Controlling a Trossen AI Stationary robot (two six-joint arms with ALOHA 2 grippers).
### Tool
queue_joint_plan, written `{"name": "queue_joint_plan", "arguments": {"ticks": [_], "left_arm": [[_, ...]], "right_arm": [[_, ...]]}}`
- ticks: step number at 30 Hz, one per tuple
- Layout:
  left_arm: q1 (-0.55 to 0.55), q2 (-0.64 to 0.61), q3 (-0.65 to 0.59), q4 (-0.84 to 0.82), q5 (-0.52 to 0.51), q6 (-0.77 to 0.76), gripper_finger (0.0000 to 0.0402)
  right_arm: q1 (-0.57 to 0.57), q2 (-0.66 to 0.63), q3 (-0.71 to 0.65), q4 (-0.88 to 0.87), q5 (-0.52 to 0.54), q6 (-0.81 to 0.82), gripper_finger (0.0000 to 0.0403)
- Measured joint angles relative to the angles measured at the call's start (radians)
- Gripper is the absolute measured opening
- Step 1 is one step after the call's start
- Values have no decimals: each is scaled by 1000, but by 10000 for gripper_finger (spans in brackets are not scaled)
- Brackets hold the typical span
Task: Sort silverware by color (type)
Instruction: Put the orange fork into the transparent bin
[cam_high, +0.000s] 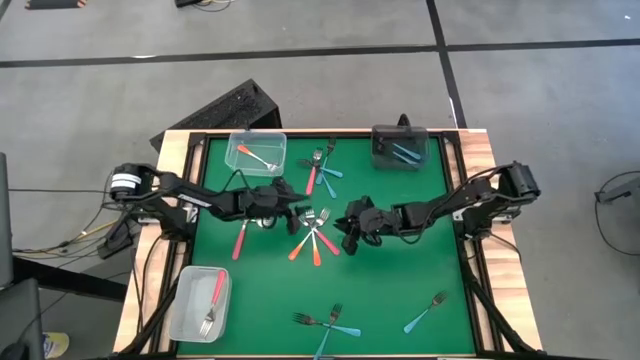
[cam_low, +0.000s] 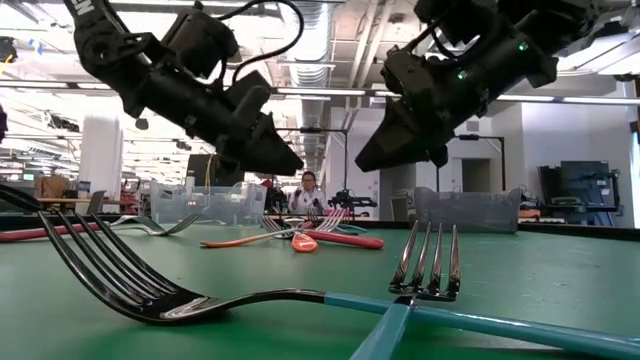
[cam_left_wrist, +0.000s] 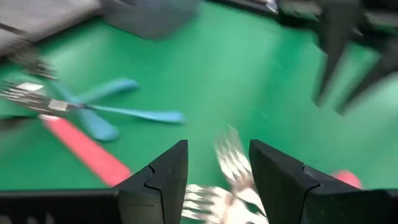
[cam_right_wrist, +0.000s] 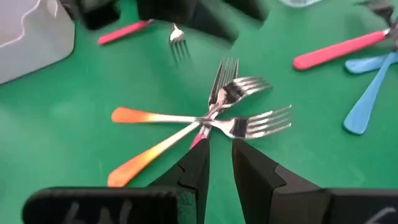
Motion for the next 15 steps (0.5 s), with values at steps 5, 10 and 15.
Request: {"name": "queue_joint_plan", "arguments": {"ticks": [5,10,15], "left_arm": [[-66,61,5,-4,65,-51,158],[-117,108,5,-8,37,-104,158],[-134,118,5,-16,-17,-112,158]], "right_arm": [[-3,16,0,4,117,6,97],[-10,16,1,8,117,22,106],[-11,16,1,8,116,25,109]]}}
